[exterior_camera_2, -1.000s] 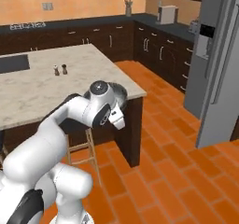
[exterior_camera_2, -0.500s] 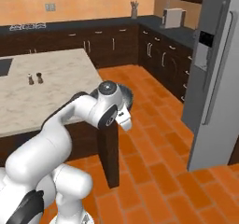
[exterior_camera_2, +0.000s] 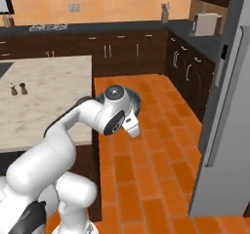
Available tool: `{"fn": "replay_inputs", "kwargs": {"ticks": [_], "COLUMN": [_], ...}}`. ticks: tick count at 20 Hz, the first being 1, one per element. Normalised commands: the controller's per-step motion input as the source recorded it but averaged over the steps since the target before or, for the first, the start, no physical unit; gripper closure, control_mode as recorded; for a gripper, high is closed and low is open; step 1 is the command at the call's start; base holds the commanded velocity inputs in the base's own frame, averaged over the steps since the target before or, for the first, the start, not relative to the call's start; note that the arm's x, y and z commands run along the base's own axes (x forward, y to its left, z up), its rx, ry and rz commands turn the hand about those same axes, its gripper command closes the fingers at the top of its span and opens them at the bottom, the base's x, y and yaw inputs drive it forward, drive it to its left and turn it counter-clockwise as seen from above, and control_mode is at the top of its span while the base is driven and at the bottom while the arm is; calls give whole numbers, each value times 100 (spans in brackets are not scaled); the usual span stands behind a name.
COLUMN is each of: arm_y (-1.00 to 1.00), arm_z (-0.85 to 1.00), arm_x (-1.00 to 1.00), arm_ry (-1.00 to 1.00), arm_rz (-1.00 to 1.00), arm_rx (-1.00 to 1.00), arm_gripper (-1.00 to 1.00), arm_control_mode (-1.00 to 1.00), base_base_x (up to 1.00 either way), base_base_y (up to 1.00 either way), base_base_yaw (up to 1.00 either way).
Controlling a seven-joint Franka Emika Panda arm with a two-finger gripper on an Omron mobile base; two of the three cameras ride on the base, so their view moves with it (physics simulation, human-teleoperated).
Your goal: Pick the chicken drumstick and carrot from their plates and place them in the bowl. Then put the bowl in the fridge.
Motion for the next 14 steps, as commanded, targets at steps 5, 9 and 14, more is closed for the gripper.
{"fn": "replay_inputs", "kwargs": {"ticks": [5,9,14], "arm_y": [0,0,0], "arm_z": [0,0,0], "arm_x": [0,0,0], "arm_ry": [0,0,0], "arm_rz": [0,0,0], "arm_rx": [0,0,0], "arm_gripper": [100,100,100], "arm_control_mode": [100,100,100], "base_base_x": [100,90,93], "base_base_y": [-81,-80,-47], "base_base_yaw": [39,43,34]}}
